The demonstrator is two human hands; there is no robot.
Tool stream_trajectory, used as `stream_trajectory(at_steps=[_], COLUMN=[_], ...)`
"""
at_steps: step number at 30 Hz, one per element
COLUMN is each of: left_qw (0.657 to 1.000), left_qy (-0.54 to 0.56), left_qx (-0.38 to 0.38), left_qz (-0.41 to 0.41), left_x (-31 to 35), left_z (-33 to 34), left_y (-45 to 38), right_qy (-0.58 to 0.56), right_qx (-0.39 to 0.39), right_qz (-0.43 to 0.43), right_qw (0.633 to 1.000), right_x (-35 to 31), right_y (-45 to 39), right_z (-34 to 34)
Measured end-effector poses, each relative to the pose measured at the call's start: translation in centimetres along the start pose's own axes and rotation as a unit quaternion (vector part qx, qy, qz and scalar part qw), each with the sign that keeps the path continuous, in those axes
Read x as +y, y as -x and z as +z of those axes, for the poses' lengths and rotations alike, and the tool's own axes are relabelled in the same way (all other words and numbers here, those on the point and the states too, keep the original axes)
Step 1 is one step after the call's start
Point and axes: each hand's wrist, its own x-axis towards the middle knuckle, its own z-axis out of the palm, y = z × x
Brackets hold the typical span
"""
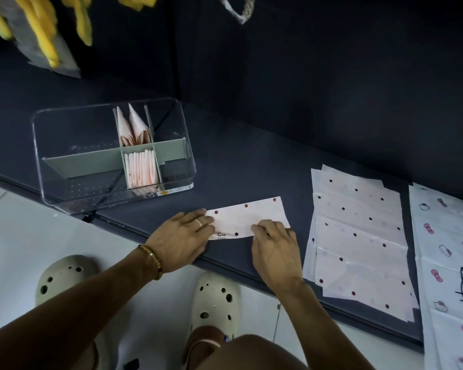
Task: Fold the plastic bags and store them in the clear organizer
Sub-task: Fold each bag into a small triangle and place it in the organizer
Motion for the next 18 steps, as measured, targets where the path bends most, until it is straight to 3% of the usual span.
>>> stream_trajectory(at_steps=[3,6,9,12,15,18], left_qw=[0.999,0.991,0.988,0.951,0.870,0.852], left_qy=[-0.012,0.009,0.074,0.264,0.464,0.499], left_qx=[0.040,0.132,0.129,0.104,0.074,0.065], left_qz=[-0.006,-0.002,-0.037,-0.121,-0.148,-0.141], left_x=[0.5,1.0,1.0,0.2,-0.5,0.1], left_z=[-0.8,-1.0,-1.2,-2.2,-3.3,-3.4], left_y=[0.0,-0.4,-0.7,-1.4,-2.6,-3.7], right_qy=[-0.006,-0.032,-0.074,-0.160,-0.320,-0.493], right_qx=[0.005,-0.002,0.028,0.054,0.011,-0.062], right_qz=[-0.039,-0.075,0.000,0.109,0.240,0.296], right_qw=[0.999,0.997,0.997,0.980,0.916,0.816], right_x=[-1.8,-4.2,-5.5,-5.3,-3.6,-1.6], right_y=[-0.4,-0.8,-1.3,-1.5,-1.9,-2.5], right_z=[-0.1,0.2,0.1,-0.2,0.0,-0.2])
